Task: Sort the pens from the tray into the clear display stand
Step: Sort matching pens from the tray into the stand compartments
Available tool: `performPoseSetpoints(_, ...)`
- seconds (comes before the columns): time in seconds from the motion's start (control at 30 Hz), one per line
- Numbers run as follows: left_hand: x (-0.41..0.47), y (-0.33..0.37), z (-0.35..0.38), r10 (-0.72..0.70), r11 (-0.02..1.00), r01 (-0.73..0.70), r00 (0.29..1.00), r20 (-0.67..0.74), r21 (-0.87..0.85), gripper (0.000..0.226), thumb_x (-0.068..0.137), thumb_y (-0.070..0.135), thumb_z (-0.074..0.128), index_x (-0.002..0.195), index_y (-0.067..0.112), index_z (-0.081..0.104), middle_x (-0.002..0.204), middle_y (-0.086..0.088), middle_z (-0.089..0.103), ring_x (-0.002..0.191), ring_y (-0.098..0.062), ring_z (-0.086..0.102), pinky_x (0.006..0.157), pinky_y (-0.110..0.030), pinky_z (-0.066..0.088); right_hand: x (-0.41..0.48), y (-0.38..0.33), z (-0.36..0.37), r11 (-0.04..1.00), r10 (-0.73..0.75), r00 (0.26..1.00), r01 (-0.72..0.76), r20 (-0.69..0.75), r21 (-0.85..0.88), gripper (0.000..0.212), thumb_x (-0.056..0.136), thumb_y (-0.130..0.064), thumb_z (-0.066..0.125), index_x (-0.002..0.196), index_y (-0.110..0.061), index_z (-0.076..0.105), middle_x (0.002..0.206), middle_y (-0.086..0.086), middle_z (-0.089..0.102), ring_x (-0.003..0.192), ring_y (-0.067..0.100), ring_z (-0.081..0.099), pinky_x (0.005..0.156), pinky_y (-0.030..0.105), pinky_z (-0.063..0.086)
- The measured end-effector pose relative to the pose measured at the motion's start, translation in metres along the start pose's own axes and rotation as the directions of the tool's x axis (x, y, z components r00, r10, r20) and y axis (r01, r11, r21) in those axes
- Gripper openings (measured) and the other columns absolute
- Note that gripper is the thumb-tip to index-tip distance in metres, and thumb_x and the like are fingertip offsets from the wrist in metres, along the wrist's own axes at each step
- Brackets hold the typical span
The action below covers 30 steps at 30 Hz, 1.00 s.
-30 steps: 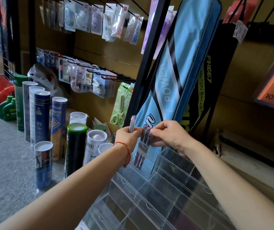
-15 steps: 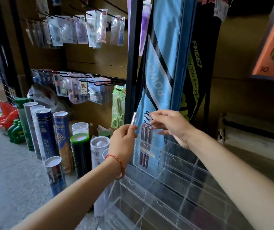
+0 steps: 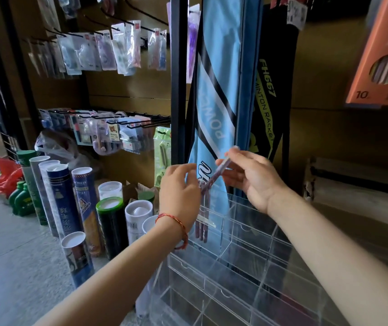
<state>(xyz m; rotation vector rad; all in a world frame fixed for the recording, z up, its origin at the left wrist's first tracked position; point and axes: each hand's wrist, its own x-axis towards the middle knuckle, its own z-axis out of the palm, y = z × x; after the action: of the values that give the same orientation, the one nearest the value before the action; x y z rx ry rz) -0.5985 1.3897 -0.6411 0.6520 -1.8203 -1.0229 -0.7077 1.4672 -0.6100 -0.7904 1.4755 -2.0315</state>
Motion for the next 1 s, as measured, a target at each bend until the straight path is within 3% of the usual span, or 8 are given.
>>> performPoseSetpoints(0.13, -0.001, -0.016, -0.001, -0.139, 0.989, 0.146, 0.979, 0.148, -0.037, 0.036, 0.100, 0.014, 0.033, 0.132, 0.015, 0.048, 0.127, -0.023, 0.054, 0.087, -0.030, 0.056, 0.068, -0.030, 0.048, 0.000, -0.001, 0.001, 0.964, -0.122, 0.950, 0.183, -0.289, 0.192, 0.015, 0.098, -0.017, 0.045, 0.088, -0.006, 0.050, 0.077, 0.013, 0.066, 0.062, 0.019, 0.067, 0.065, 0.031, 0.060)
performPoseSetpoints(0.2, -0.002, -0.023, 0.003, -0.132, 0.989, 0.140, 0.977, 0.167, -0.040, 0.035, 0.100, 0.016, 0.034, 0.132, 0.016, 0.048, 0.117, -0.015, 0.059, 0.079, -0.024, 0.056, 0.067, -0.023, 0.048, 0.000, -0.001, 0.002, 0.946, -0.223, 0.883, 0.297, -0.413, 0.126, 0.011, 0.098, -0.015, 0.043, 0.097, -0.004, 0.047, 0.089, 0.018, 0.064, 0.074, 0.026, 0.068, 0.069, 0.035, 0.060)
performPoseSetpoints(0.27, -0.002, -0.027, 0.006, -0.115, 0.991, 0.125, 0.980, 0.160, -0.051, 0.034, 0.100, 0.016, 0.034, 0.130, 0.017, 0.050, 0.100, -0.004, 0.061, 0.057, -0.008, 0.048, 0.045, -0.008, 0.039, 0.000, 0.002, 0.001, 0.921, -0.356, 0.810, 0.388, -0.465, -0.029, 0.008, 0.099, -0.014, 0.042, 0.104, -0.008, 0.043, 0.099, 0.018, 0.061, 0.085, 0.026, 0.066, 0.072, 0.035, 0.059)
performPoseSetpoints(0.4, 0.000, -0.028, 0.007, -0.131, 0.989, 0.141, 0.977, 0.169, -0.045, 0.035, 0.100, 0.013, 0.034, 0.130, 0.018, 0.051, 0.071, 0.003, 0.054, 0.032, -0.002, 0.038, 0.034, -0.008, 0.027, -0.003, 0.011, 0.003, 0.776, -0.578, 0.792, 0.458, -0.197, -0.435, 0.004, 0.096, -0.014, 0.048, 0.100, -0.015, 0.046, 0.085, 0.009, 0.064, 0.073, 0.021, 0.065, 0.070, 0.038, 0.058)
performPoseSetpoints(0.53, 0.000, -0.026, 0.007, -0.137, 0.988, 0.146, 0.976, 0.170, -0.042, 0.036, 0.099, 0.012, 0.035, 0.132, 0.018, 0.049, 0.078, 0.000, 0.058, 0.037, -0.003, 0.034, 0.035, -0.009, 0.028, -0.003, 0.018, 0.009, 0.669, -0.445, 0.887, 0.421, 0.123, -0.612, 0.014, 0.092, -0.016, 0.056, 0.098, -0.027, 0.049, 0.077, 0.012, 0.068, 0.076, 0.025, 0.067, 0.077, 0.046, 0.055)
performPoseSetpoints(0.73, -0.003, -0.023, 0.006, -0.144, 0.988, 0.151, 0.975, 0.170, -0.028, 0.038, 0.099, 0.013, 0.035, 0.135, 0.017, 0.046, 0.119, -0.017, 0.061, 0.067, -0.022, 0.058, 0.052, -0.027, 0.047, -0.004, 0.014, 0.008, 0.721, -0.312, 0.942, 0.320, 0.125, -0.614, 0.013, 0.085, -0.016, 0.064, 0.081, -0.018, 0.052, 0.076, 0.001, 0.054, 0.078, 0.036, 0.064, 0.074, 0.053, 0.055)
performPoseSetpoints(0.87, 0.000, -0.030, 0.007, -0.133, 0.989, 0.143, 0.975, 0.178, -0.042, 0.039, 0.099, 0.012, 0.035, 0.136, 0.017, 0.045, 0.122, -0.017, 0.059, 0.053, -0.003, 0.042, 0.042, -0.007, 0.033, -0.003, 0.012, 0.008, 0.739, -0.291, 0.949, 0.306, 0.125, -0.600, 0.015, 0.086, -0.011, 0.063, 0.078, -0.014, 0.049, 0.069, 0.003, 0.051, 0.069, 0.030, 0.061, 0.061, 0.052, 0.057)
performPoseSetpoints(1.0, 0.000, -0.030, 0.007, -0.132, 0.988, 0.144, 0.974, 0.186, -0.051, 0.039, 0.099, 0.011, 0.034, 0.136, 0.017, 0.045, 0.114, -0.014, 0.062, 0.048, -0.003, 0.039, 0.039, -0.006, 0.031, 0.001, 0.018, 0.008, 0.655, -0.318, 0.938, 0.321, 0.136, -0.684, 0.017, 0.083, -0.016, 0.064, 0.071, -0.014, 0.052, 0.062, 0.004, 0.055, 0.068, 0.034, 0.062, 0.063, 0.052, 0.057)
